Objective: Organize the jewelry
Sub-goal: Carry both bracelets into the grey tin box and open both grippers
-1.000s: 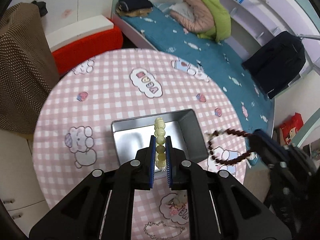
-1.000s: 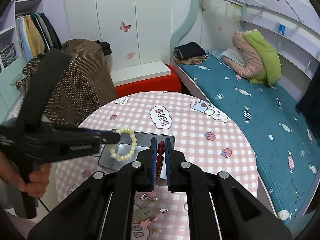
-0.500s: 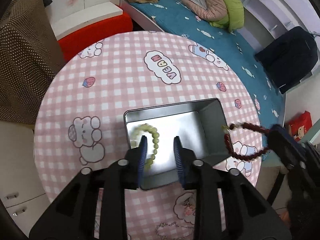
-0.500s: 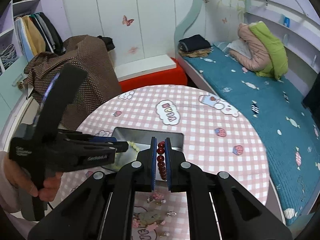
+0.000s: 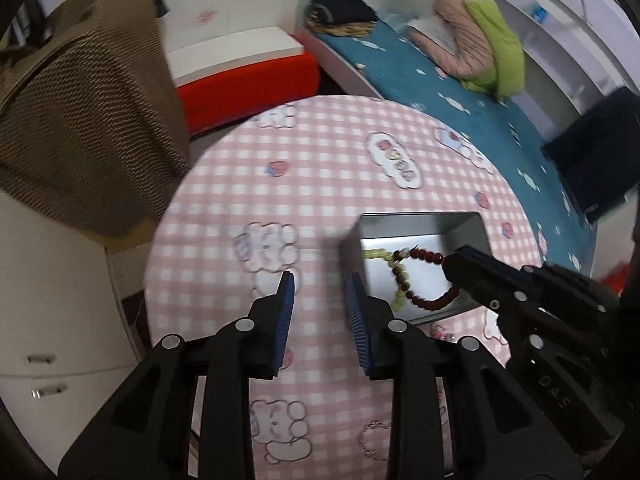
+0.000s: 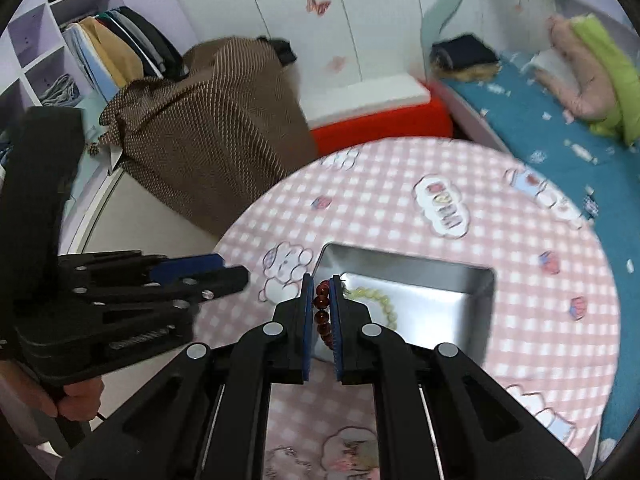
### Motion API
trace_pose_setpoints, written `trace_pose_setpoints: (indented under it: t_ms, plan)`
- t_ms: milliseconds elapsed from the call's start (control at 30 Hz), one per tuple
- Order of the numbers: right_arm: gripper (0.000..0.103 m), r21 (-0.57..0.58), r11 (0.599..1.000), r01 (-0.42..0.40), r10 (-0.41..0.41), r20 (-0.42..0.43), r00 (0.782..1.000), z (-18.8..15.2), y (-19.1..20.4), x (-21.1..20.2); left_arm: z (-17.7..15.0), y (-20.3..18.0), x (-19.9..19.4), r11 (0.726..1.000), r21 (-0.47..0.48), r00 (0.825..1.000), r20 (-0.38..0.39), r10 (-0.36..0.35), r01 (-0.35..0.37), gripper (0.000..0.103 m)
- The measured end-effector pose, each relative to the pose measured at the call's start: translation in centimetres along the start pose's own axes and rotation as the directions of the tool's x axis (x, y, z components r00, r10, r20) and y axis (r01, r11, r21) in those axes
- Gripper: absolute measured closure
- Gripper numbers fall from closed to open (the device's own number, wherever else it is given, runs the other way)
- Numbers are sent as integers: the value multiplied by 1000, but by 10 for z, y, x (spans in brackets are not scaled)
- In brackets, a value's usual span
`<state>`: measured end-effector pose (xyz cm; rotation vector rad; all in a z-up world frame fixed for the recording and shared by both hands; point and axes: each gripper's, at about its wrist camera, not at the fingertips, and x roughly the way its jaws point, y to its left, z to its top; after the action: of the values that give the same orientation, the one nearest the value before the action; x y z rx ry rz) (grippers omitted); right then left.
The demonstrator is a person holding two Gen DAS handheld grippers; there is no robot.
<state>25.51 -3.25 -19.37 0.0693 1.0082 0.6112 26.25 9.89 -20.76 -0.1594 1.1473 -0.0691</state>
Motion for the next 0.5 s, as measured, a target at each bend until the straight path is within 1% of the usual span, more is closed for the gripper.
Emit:
trace_pose_setpoints:
  t_ms: [67, 100, 133, 167, 200, 233, 333, 367, 400, 500]
  plan:
    - [95, 23, 1000, 0, 1, -45, 999, -2, -4, 12, -2, 6, -2, 1000, -16, 1000, 4, 9, -9, 75]
    - [93, 37, 999, 19, -16, -69, 997, -3, -7, 17, -4, 8, -3, 1000, -22, 1000, 4, 17, -17, 75]
    - [93, 54, 998, 37, -32, -90, 995, -5, -10, 21, -5, 9, -4, 1000, -23, 1000, 5, 21, -21, 75]
    - [92, 77, 996, 47, -39, -103, 994, -7, -15, 22, -7, 9, -4, 999, -23, 1000, 6, 25, -25, 75]
    - [89, 87, 995, 48, -39, -106, 994, -7, -17, 22, -8, 9, -5, 999, -23, 1000, 6, 26, -26, 75]
    - [87, 93, 994, 55, -45, -104, 994, -8, -18, 20, -9, 9, -5, 999, -24, 1000, 4, 25, -25, 75]
    - [77, 75, 993, 87, -81, -81, 993, -10, -20, 10, -13, 5, -4, 1000, -15, 1000, -2, 21, -21, 75]
    - [68, 71, 993, 94, -89, -72, 993, -10, -20, 6, -14, 2, -4, 1000, -7, 1000, -4, 20, -20, 75]
    - [63, 69, 992, 101, -97, -63, 993, -10, -20, 4, -15, 2, -4, 1000, -2, 1000, -5, 18, -18, 75]
    - [62, 65, 992, 111, -108, -35, 993, -10, -21, -5, -17, -4, -4, 1000, 14, 1000, -5, 9, -9, 75]
